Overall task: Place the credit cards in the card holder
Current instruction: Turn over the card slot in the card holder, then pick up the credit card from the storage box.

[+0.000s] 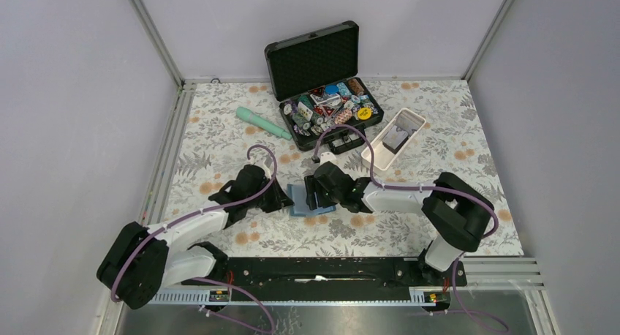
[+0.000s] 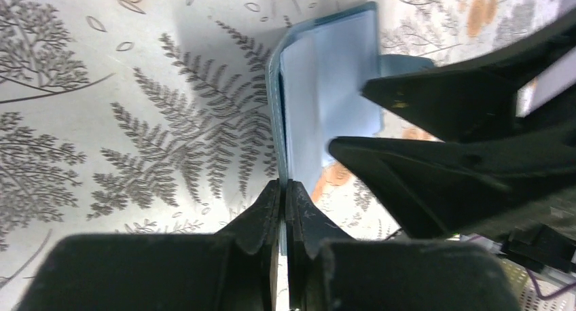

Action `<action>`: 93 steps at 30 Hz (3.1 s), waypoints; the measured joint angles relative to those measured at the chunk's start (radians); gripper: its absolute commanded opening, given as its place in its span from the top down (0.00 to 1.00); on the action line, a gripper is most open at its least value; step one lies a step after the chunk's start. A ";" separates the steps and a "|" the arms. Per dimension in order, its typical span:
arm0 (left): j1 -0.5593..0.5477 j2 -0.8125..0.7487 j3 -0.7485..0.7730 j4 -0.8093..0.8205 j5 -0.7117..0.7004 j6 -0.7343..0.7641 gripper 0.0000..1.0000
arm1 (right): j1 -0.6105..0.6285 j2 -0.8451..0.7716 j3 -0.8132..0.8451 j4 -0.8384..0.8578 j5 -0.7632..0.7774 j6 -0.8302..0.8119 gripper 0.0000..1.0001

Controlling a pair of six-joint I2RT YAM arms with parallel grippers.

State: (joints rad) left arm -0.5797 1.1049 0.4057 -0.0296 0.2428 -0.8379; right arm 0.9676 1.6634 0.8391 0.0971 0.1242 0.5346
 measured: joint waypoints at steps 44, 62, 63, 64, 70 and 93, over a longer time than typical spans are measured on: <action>0.410 -0.108 0.557 -0.584 -0.086 0.438 0.01 | -0.597 0.009 0.467 -0.505 0.283 -0.597 0.18; 0.434 -0.143 0.527 -0.604 -0.198 0.533 0.01 | -0.760 0.397 0.816 -0.562 0.446 -0.861 0.18; 0.434 -0.143 0.527 -0.604 -0.198 0.534 0.01 | -0.770 0.405 0.830 -0.571 0.437 -0.864 0.18; 0.434 -0.143 0.527 -0.604 -0.198 0.534 0.01 | -0.780 0.413 0.843 -0.579 0.431 -0.865 0.18; 0.434 -0.143 0.523 -0.604 -0.198 0.535 0.01 | -0.808 0.455 0.866 -0.594 0.397 -0.872 0.18; 0.434 -0.141 0.517 -0.604 -0.186 0.535 0.01 | -0.811 0.517 0.880 -0.565 0.410 -0.930 0.27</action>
State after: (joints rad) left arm -0.1459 0.9638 0.9222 -0.6334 0.0566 -0.3027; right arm 0.1566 2.1803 1.7187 -0.4679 0.5346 -0.3954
